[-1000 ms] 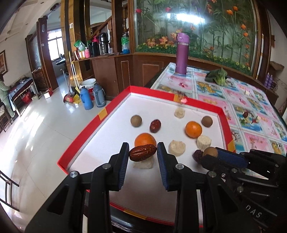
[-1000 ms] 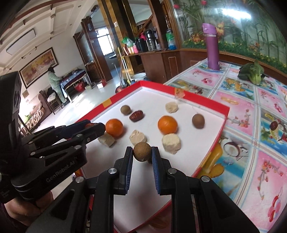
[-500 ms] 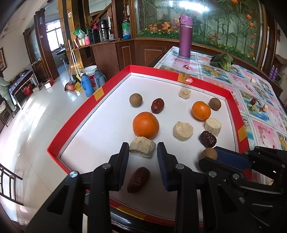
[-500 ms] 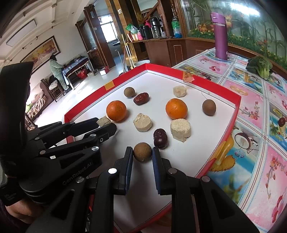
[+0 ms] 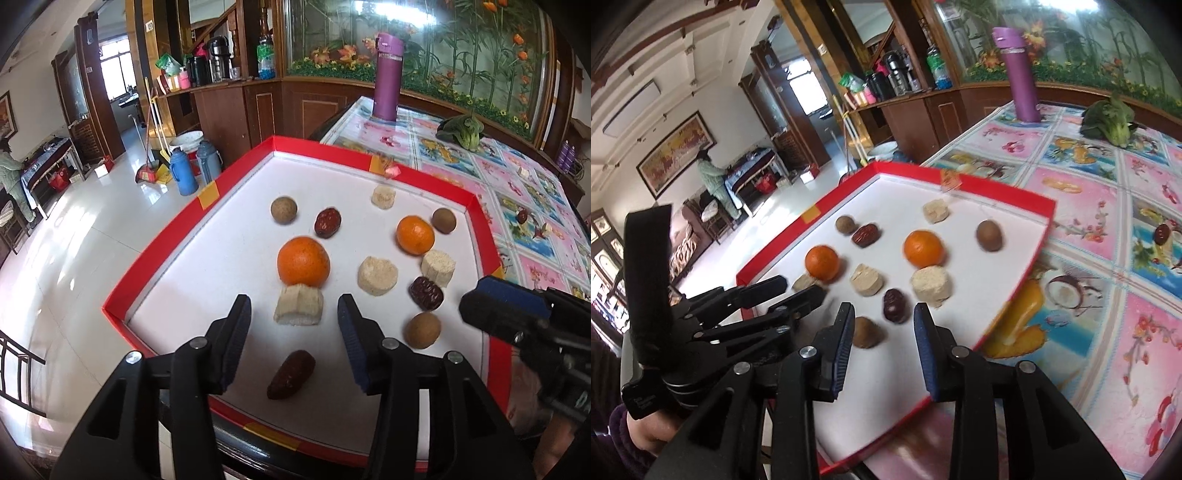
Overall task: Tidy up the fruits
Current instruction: 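Move the left tool to a red date while the right tool approaches a beige cake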
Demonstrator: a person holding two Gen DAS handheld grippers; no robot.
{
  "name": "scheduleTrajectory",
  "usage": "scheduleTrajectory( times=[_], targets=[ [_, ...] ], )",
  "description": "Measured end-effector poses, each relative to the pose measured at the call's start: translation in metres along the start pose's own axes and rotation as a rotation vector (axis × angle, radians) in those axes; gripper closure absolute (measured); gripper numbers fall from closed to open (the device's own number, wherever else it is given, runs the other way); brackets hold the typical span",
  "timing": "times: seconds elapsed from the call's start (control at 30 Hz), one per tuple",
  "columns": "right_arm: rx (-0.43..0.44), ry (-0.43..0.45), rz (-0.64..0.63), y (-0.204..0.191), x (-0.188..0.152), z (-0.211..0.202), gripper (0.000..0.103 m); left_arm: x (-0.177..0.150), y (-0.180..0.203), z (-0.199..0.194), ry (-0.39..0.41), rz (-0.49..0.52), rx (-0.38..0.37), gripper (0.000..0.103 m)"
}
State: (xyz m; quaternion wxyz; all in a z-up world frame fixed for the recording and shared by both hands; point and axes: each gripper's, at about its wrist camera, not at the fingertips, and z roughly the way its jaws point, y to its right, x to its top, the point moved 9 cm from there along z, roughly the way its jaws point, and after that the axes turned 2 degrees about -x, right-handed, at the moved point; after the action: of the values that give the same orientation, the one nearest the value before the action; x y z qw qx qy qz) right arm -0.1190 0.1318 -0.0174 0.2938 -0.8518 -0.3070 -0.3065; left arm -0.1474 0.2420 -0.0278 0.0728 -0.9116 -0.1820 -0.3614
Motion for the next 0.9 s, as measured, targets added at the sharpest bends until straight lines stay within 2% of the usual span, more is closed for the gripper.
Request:
scheduleTrajectory(
  times=[0.13, 0.2, 0.4, 0.53, 0.9],
  targets=[
    [-0.028, 0.044, 0.050, 0.028, 0.010, -0.016, 0.069, 0.014, 0.012, -0.016, 0.056, 0.022, 0.011, 0.044],
    [-0.053, 0.067, 0.074, 0.044, 0.014, -0.025, 0.069, 0.020, 0.023, -0.022, 0.077, 0.040, 0.005, 0.037],
    [-0.122, 0.123, 0.160, 0.097, 0.019, -0.053, 0.069, 0.036, 0.071, -0.030, 0.120, 0.145, -0.008, 0.024],
    [-0.164, 0.152, 0.222, 0.130, 0.020, -0.072, 0.069, 0.043, 0.100, -0.026, 0.122, 0.205, -0.017, 0.023],
    [-0.278, 0.215, 0.278, 0.198, 0.032, -0.119, 0.069, 0.060, 0.159, -0.023, 0.136, 0.306, -0.044, 0.022]
  ],
)
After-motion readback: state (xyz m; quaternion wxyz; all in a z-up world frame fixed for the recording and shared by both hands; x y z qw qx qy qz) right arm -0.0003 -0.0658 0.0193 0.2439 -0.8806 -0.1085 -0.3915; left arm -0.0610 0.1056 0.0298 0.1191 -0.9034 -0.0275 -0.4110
